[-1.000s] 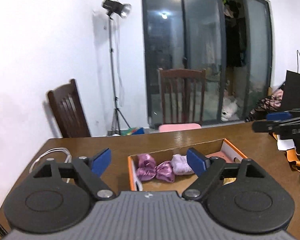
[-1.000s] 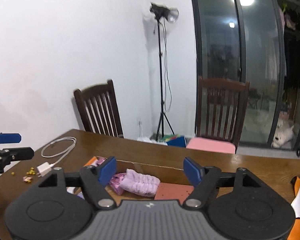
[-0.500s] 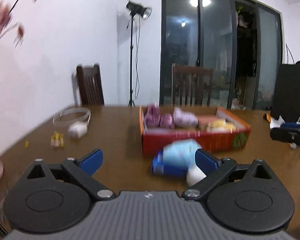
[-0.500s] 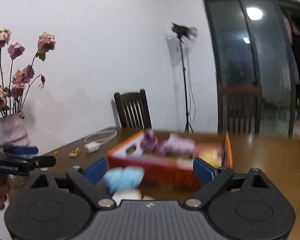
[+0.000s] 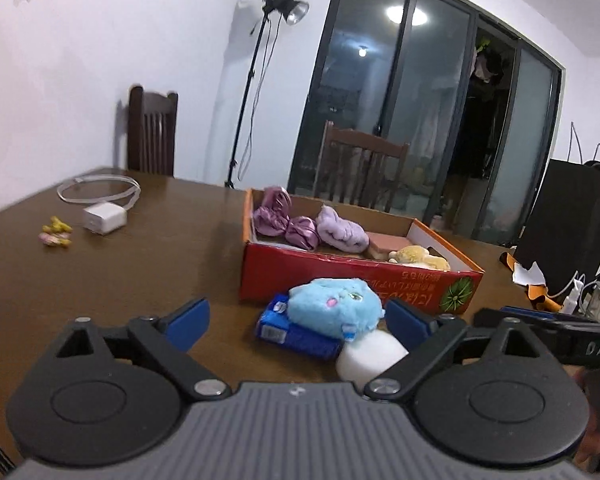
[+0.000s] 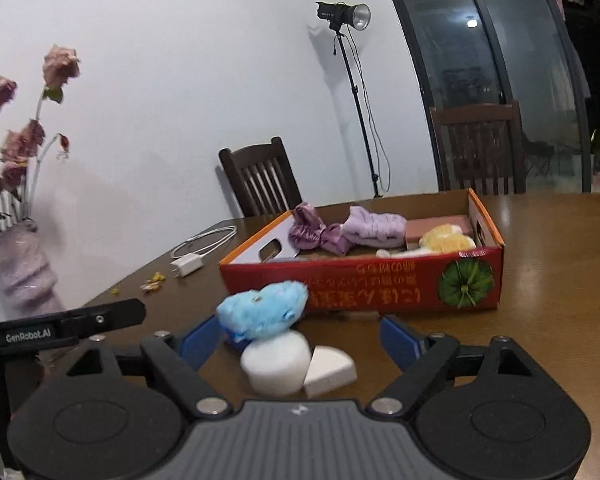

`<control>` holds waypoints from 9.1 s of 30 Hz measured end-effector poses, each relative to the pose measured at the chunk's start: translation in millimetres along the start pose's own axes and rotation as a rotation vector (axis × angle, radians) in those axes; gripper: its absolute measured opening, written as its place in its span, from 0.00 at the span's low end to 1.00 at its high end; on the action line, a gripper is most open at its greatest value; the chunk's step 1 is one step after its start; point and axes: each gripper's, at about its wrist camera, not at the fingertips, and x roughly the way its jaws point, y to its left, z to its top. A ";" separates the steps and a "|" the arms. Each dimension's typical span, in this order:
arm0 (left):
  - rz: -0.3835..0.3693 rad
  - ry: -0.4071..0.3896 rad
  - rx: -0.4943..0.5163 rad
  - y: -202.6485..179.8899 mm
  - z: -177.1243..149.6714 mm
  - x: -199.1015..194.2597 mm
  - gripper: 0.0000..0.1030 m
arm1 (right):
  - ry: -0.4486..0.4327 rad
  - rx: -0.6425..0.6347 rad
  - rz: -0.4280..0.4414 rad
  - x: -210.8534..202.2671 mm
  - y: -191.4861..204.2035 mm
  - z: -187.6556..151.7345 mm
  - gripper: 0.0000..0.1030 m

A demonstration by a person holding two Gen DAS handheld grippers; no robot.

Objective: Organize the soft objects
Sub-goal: 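Grasp the light-blue plush toy with the right gripper, then carry the blue plush with the right gripper into the box and release, then withdraw the right gripper from the box toward the white round sponge, then grasp the white round sponge with the right gripper and lift it, then carry the round sponge with the right gripper into the box and release, then withdraw the open right gripper from the box toward the blue carton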

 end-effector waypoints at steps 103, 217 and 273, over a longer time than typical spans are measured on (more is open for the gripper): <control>-0.261 0.171 -0.086 -0.7 119.3 167.0 0.39 | 0.105 0.202 0.142 150.7 -47.7 120.6 0.31; -0.358 0.283 -0.207 -10.4 -31.7 1.6 0.26 | 0.223 0.191 0.161 -0.2 5.0 -46.1 0.18; 0.028 -0.048 0.168 -39.4 71.6 -25.9 0.87 | -0.090 -0.073 -0.069 -36.2 0.9 91.3 0.62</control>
